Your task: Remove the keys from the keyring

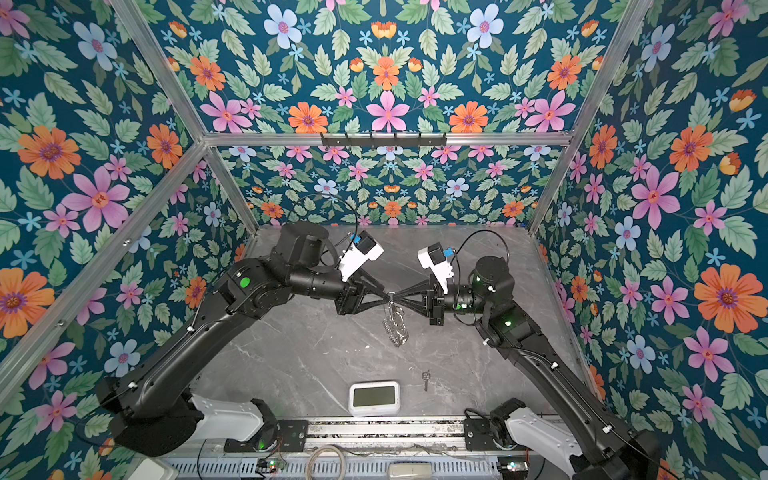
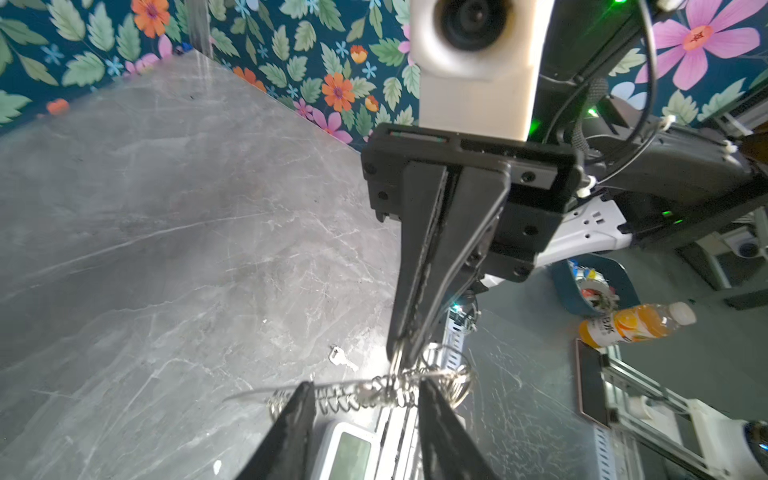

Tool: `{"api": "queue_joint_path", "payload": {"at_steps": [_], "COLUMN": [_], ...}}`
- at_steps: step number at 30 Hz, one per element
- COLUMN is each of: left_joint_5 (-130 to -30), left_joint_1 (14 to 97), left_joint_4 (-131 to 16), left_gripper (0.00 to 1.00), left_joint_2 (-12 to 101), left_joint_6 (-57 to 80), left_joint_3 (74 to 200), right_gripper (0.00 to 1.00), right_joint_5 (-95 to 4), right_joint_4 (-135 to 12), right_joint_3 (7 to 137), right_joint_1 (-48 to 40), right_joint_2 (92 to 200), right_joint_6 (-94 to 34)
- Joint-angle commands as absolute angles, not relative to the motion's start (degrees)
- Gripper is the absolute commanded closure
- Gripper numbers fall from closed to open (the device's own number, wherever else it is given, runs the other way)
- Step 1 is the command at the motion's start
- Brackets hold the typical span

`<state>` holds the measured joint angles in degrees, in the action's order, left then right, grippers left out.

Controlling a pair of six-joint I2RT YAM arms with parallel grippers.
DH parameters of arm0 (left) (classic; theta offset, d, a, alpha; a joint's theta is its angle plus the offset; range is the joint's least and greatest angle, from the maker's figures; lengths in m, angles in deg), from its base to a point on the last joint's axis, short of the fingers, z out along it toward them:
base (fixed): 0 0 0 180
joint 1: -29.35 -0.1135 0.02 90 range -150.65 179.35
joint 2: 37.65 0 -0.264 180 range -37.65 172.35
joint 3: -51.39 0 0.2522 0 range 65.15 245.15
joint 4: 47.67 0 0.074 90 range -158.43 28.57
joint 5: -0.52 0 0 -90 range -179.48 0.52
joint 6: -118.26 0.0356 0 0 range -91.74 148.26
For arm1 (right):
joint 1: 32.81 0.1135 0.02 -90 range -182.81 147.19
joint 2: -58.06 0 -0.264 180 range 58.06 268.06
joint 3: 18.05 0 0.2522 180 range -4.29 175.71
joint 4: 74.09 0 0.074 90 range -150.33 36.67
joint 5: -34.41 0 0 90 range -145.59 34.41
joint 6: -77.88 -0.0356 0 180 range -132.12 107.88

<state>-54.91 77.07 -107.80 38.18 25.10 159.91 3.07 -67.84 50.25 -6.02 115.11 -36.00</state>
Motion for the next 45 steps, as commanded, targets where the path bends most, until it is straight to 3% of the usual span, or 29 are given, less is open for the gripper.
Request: {"api": "queue_joint_path", "payload": {"at_steps": [1, 12, 19, 29, 45], "left_joint_5": [-61.3, -61.6, -60.1, -56.6, -59.4], "left_joint_1": [77.1, 77.1, 77.2, 77.3, 78.1], "left_joint_4": [-99.9, -78.0, -71.0, -68.6, -68.6], "left_gripper": [0.50, 0.42, 0.41, 0.40, 0.44], "left_joint_2": [35.0, 24.8, 24.1, 23.3, 25.5], "left_joint_6": [22.5, 18.1, 16.5, 13.6, 13.9], "left_joint_3": [155.6, 137.1, 132.7, 130.9, 130.2], "right_gripper": [1.00, 1.00, 1.00, 1.00, 1.00], "right_joint_5": [4.8, 5.5, 5.8, 7.8, 10.6], "right_joint_4": [-73.2, -78.5, -80.1, -85.7, -94.7], "right_joint_3": [50.2, 51.0, 51.4, 50.0, 49.1], "right_joint_1": [-6.1, -6.2, -6.2, -8.5, -9.8], "right_joint_2": [114.9, 116.6, 117.5, 118.8, 121.6], "right_joint_6": [-37.3, -39.4, -40.7, -44.5, -50.3]}}
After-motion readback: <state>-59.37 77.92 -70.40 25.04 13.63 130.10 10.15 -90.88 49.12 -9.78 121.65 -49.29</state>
